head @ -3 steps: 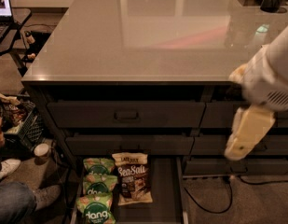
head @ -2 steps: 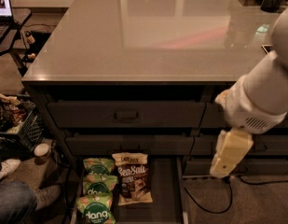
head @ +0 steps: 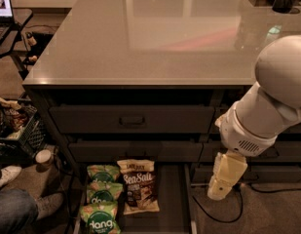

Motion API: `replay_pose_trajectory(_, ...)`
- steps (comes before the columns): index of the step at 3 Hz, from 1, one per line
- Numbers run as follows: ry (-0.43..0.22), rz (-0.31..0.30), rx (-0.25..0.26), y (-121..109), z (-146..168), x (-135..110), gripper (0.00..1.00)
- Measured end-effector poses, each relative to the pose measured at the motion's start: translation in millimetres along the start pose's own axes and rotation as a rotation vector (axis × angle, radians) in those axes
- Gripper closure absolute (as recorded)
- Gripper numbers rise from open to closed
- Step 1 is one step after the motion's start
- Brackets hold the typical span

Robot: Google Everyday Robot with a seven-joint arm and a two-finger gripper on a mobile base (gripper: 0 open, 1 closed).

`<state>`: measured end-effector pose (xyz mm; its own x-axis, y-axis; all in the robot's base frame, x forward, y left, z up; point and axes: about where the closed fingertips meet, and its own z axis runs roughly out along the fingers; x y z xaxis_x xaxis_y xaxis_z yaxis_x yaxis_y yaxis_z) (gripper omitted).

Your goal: Pick brown chip bag from bottom drawer and place on counter

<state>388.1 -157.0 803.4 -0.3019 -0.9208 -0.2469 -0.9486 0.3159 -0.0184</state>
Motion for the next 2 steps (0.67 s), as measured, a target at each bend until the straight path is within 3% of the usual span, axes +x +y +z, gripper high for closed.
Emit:
replay_pose_trajectory(1,-0.02,-0.009,-0.009,-1.4,23.3,-1.3,0.0)
replay_pose_trajectory(2,-0.037,0.022,-0.006,-11.2,67.6,-2.4,0.0)
